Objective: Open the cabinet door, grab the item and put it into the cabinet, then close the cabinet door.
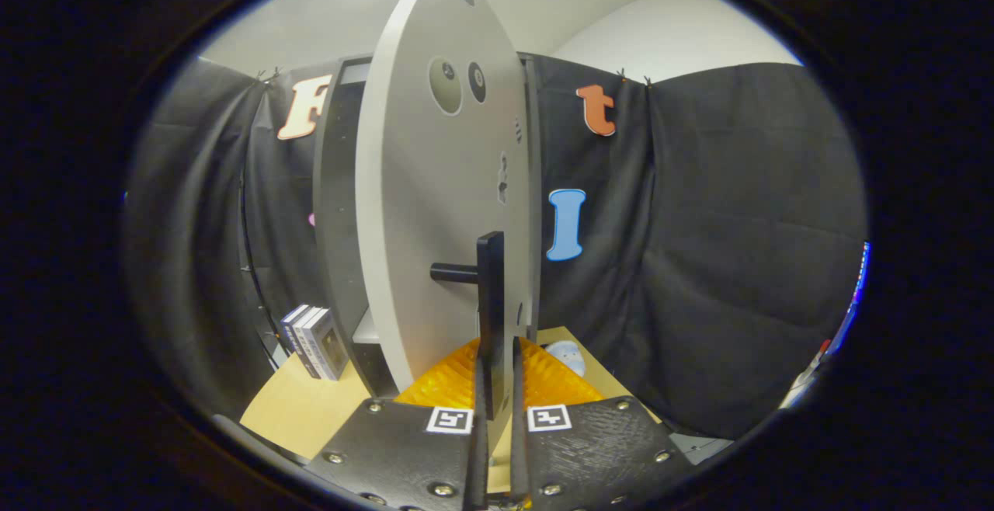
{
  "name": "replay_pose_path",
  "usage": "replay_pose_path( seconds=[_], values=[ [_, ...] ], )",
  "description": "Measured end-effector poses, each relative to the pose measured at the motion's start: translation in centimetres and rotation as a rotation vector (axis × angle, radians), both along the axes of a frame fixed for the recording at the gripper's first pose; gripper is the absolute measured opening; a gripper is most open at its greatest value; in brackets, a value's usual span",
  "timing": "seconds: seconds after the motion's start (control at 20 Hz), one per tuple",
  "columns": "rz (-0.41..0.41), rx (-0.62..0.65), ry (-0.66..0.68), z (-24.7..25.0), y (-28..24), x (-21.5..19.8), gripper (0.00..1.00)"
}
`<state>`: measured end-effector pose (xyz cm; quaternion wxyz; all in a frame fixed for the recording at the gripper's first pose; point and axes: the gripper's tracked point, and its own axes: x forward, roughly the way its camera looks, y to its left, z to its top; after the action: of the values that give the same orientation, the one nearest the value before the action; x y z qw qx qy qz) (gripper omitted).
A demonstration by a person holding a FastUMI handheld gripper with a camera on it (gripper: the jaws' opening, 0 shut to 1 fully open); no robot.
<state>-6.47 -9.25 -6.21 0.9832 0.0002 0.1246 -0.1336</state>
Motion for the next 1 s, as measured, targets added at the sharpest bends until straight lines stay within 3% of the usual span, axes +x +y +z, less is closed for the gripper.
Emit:
replay_pose_path(
  seconds=[0.15,0.25,0.35,0.6,0.85,1.0],
  values=[
    [-0.031,0.023,0.03,-0.9,-0.7,0.0,0.11],
    [-0.063,0.013,0.059,-1.2,-2.2,-1.3,0.02],
    [-0.085,-0.017,0.063,-0.9,-3.9,-1.8,0.03],
    [-0.042,0.068,0.056,-1.3,-5.8,-1.7,0.01],
    [-0.085,0.034,0.046,-1.1,-8.7,-3.2,0.15],
    [-0.136,0.033,0.047,-1.4,-10.0,-4.5,0.15]
  ],
)
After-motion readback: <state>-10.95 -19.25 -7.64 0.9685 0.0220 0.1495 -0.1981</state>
